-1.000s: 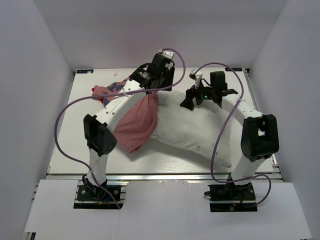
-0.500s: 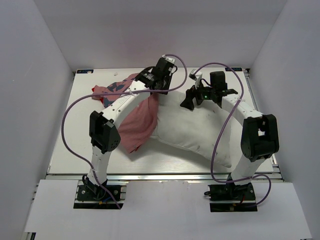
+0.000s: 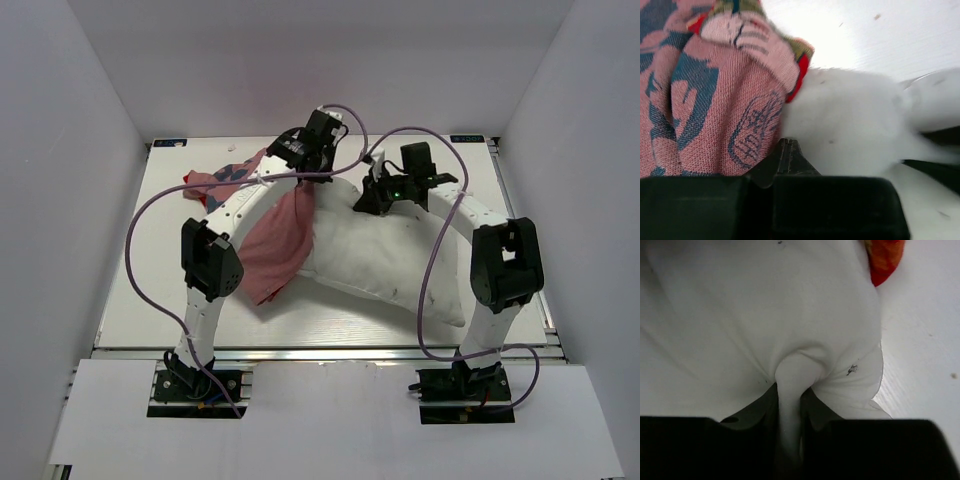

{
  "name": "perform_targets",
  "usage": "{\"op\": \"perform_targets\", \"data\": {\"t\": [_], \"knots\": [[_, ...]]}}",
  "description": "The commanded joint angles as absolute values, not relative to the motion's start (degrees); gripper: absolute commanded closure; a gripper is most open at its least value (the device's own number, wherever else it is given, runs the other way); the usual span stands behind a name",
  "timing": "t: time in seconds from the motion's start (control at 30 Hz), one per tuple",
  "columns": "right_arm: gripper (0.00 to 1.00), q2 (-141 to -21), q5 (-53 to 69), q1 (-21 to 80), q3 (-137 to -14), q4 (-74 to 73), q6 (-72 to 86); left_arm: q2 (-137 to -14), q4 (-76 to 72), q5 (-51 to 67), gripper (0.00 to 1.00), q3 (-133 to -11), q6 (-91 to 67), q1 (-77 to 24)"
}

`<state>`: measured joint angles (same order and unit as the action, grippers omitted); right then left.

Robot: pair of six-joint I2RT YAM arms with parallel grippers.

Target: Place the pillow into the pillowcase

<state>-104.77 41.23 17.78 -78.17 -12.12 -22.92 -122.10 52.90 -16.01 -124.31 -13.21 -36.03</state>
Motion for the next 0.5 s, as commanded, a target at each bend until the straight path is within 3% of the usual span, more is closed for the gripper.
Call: {"op": "perform_targets", "data": {"t": [0.0,0.03,0.07,0.47], "knots": [[0.8,-106.4,44.5,21.2,-79.5,-19.1,-24.6,-119.4,52.6,-12.1,1.0,-131.3,-15.2,-35.9],[0.95,-105.8,44.5,21.9,-78.9,-18.2,-24.6,-118.8,52.3,-11.4,1.0,-133.7,-15.6,-35.9],[1.0,-104.3,43.9,22.1,-77.5,-17.4,-24.6,-118.2,52.0,-10.8,1.0,-134.4,-15.8,-35.9],[1.0,-99.7,41.5,22.3,-76.5,-13.9,-22.9,-107.7,50.0,-14.1,1.0,-128.8,-14.3,-35.9]]}}
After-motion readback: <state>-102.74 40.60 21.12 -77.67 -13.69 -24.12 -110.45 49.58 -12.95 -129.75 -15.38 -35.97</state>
